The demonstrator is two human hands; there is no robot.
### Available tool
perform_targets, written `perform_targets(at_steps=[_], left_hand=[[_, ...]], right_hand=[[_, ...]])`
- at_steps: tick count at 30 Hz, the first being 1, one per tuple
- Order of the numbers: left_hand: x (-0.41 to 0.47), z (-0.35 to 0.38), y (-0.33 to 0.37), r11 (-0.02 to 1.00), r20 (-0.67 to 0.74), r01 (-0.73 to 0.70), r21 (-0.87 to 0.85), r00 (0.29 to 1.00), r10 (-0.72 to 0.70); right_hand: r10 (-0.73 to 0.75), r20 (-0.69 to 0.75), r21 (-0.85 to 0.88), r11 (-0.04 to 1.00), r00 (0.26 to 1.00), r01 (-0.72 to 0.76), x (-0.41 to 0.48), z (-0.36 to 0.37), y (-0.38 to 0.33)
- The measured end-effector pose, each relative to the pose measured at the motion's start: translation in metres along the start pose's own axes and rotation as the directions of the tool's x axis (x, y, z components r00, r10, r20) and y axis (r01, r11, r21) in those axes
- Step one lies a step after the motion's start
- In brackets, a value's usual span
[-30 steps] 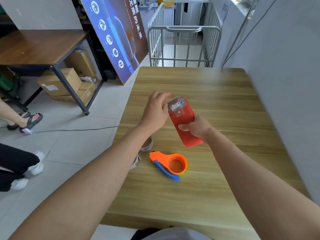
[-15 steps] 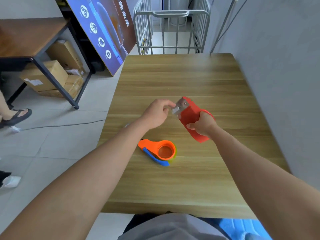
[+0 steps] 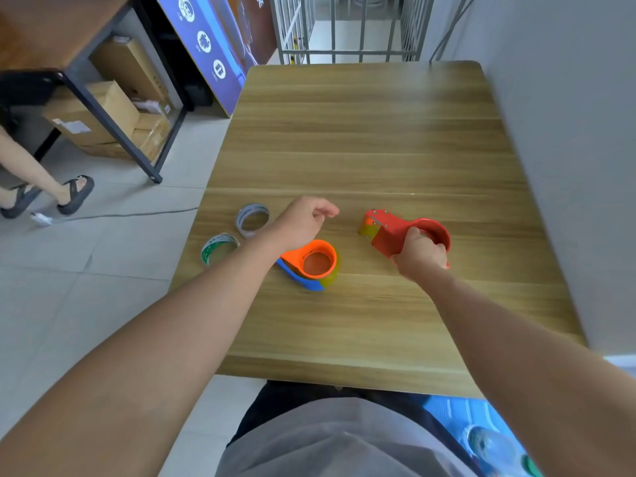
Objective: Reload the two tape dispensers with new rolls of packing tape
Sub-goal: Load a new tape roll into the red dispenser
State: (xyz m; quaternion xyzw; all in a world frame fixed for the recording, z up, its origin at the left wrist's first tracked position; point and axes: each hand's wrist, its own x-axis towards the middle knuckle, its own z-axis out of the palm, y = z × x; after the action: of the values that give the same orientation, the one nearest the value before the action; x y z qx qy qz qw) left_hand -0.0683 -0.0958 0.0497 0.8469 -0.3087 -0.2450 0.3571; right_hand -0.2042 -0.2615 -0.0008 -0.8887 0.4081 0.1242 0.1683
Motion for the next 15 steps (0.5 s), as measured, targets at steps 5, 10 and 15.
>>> perform_targets(at_steps=[5, 10, 15], left_hand=[[-0.004, 0.016, -0.002, 1.000, -0.010, 0.004, -0.008, 1.000, -0.004], [-0.010, 0.033, -0.004, 1.000, -0.008, 0.022, -0.004, 1.000, -0.022], [-0.008, 0.044, 0.001, 0.999, -0.011, 0.044, 0.010, 0.999, -0.044]], right_hand=[[-0.008, -0.029, -0.090, 0.996, 1.000, 0.005, -0.002, 0.021, 0.018], [-0.053, -0.073, -0.147, 0.988, 0.996, 0.042, -0.008, 0.028, 0.036], [-0.160, -0.148, -0.231, 0.965, 0.976, 0.123, -0.013, 0.010, 0.048]])
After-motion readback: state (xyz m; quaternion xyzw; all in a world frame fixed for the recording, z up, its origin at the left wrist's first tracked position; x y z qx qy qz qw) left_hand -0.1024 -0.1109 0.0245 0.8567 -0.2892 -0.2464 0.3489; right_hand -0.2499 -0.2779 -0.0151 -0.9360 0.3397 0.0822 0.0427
